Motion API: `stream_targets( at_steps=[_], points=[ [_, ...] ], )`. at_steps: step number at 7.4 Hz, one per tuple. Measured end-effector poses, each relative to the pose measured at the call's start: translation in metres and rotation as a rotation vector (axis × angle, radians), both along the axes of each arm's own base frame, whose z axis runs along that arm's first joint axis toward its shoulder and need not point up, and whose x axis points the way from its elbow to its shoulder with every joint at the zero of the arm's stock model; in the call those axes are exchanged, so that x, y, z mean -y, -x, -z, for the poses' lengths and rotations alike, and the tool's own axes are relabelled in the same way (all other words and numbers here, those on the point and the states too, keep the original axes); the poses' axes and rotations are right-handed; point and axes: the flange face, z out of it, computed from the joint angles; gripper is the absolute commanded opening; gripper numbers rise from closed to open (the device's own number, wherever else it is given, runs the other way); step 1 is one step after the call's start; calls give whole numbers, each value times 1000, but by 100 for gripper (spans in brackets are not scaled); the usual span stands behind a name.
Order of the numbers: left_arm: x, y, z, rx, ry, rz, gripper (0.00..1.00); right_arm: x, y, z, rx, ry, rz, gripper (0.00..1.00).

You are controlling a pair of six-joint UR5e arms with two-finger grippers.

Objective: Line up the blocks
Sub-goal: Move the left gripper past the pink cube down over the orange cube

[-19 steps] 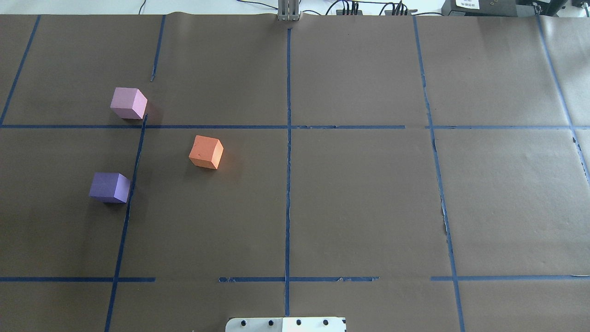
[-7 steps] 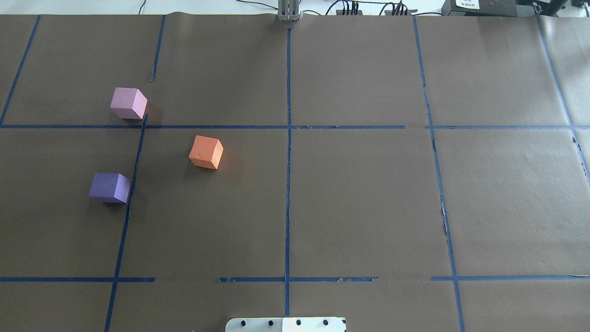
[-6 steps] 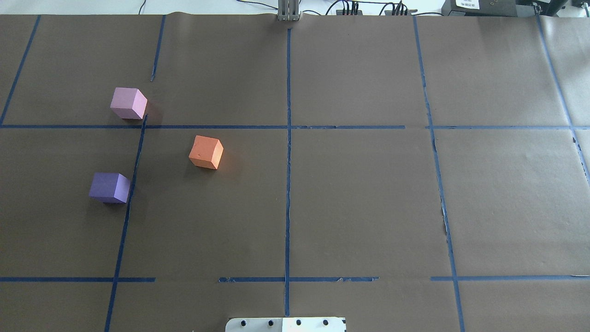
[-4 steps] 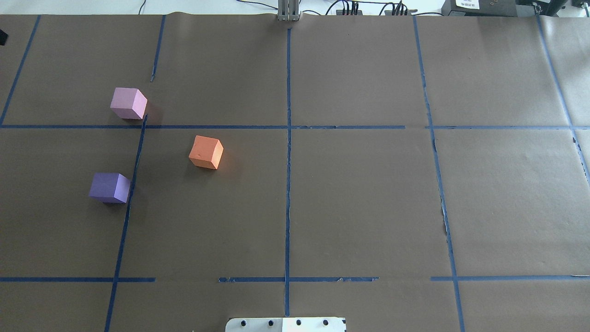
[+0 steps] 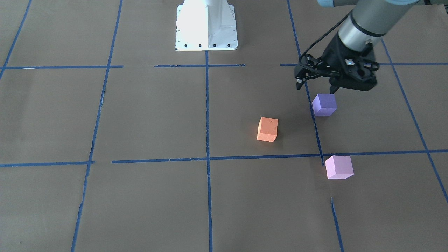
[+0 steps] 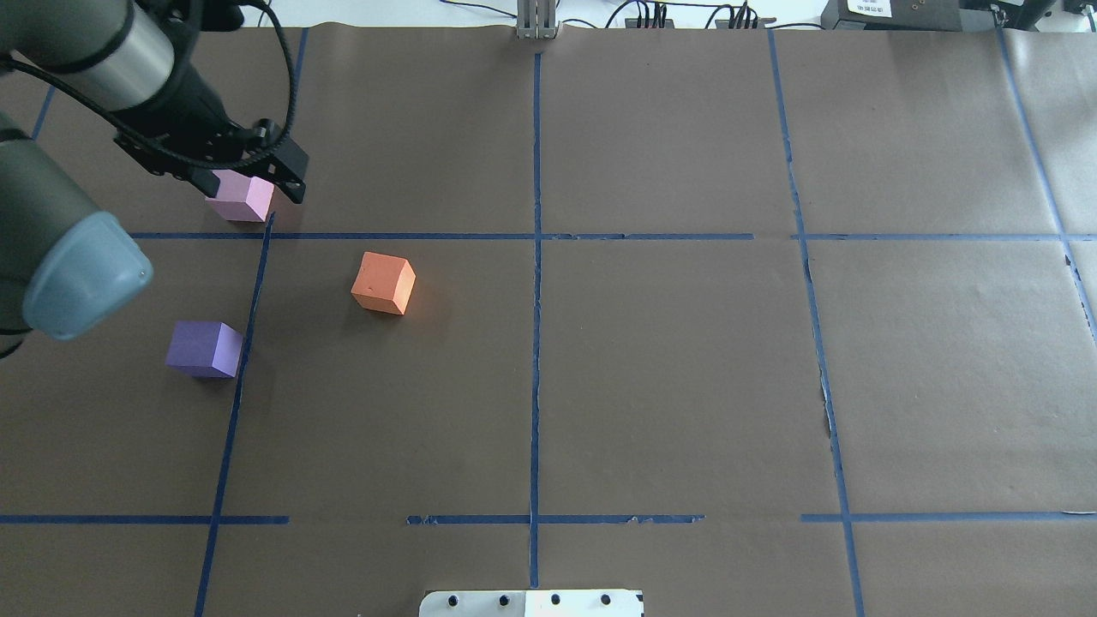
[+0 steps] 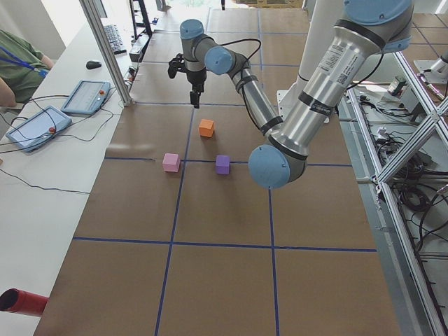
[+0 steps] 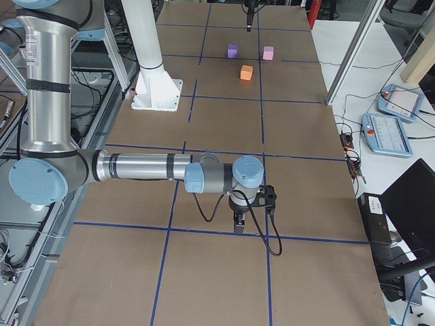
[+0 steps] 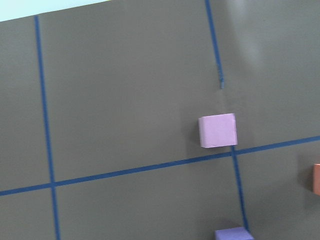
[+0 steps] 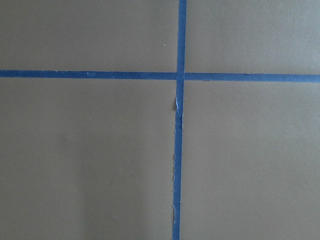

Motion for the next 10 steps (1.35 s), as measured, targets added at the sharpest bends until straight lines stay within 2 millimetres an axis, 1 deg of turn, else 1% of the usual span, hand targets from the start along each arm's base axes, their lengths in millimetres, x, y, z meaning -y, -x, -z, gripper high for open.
stream_targets(
  at_steps=[1,2,3,5,6,7,8,10],
  points=[
    [-1,-30,1,0,11,4,100,0,0,0,0,0,0,100],
    [7,-51,-5,-2,15,6,100,0,0,0,0,0,0,100],
    [12,-71,-14,-2,15,1,100,0,0,0,0,1,0,100],
    [13,-126,-31,44,8,16,100,0,0,0,0,0,0,100],
    [13,-150,-39,62,17,33,100,0,0,0,0,0,0,100],
    [15,-164,-48,74,28,43,100,0,0,0,0,0,0,100],
    [18,-171,-57,86,35,45,100,0,0,0,0,0,0,100],
    [24,-178,-71,109,42,47,100,0,0,0,0,0,0,100]
  ],
)
